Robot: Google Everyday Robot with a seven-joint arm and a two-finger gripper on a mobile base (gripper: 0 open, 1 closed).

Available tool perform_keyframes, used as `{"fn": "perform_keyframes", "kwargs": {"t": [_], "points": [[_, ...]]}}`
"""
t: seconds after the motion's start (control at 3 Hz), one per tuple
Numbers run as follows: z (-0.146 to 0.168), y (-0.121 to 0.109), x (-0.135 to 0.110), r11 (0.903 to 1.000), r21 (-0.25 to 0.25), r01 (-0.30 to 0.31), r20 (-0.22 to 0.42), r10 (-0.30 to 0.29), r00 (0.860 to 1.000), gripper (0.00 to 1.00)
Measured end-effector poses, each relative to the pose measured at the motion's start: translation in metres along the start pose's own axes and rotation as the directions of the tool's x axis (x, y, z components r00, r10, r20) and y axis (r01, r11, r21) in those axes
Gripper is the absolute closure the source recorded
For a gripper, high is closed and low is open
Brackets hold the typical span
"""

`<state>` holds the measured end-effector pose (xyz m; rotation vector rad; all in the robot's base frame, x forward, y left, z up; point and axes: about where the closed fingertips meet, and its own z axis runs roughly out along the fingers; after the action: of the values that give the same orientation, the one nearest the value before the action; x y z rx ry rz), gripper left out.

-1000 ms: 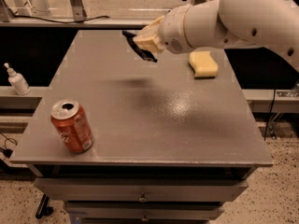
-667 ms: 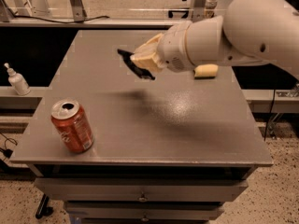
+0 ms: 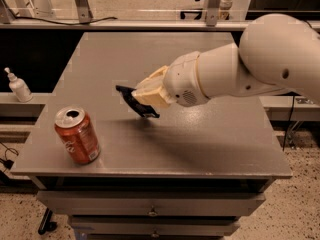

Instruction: Move rxbar blueberry near coke can

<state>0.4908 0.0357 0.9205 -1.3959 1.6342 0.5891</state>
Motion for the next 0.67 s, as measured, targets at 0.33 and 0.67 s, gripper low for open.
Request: {"fn": "perform_keyframes", "kwargs": {"t": [0.33,0.67], "points": [[0.015,0.031,0.013,0.9953,-0.082,-0.053,0.002,0.053,0.999,1.00],[0.027,0.049,0.021,0.9865,-0.142,-0.082,-0.005,0.083,0.997,0.83]]}}
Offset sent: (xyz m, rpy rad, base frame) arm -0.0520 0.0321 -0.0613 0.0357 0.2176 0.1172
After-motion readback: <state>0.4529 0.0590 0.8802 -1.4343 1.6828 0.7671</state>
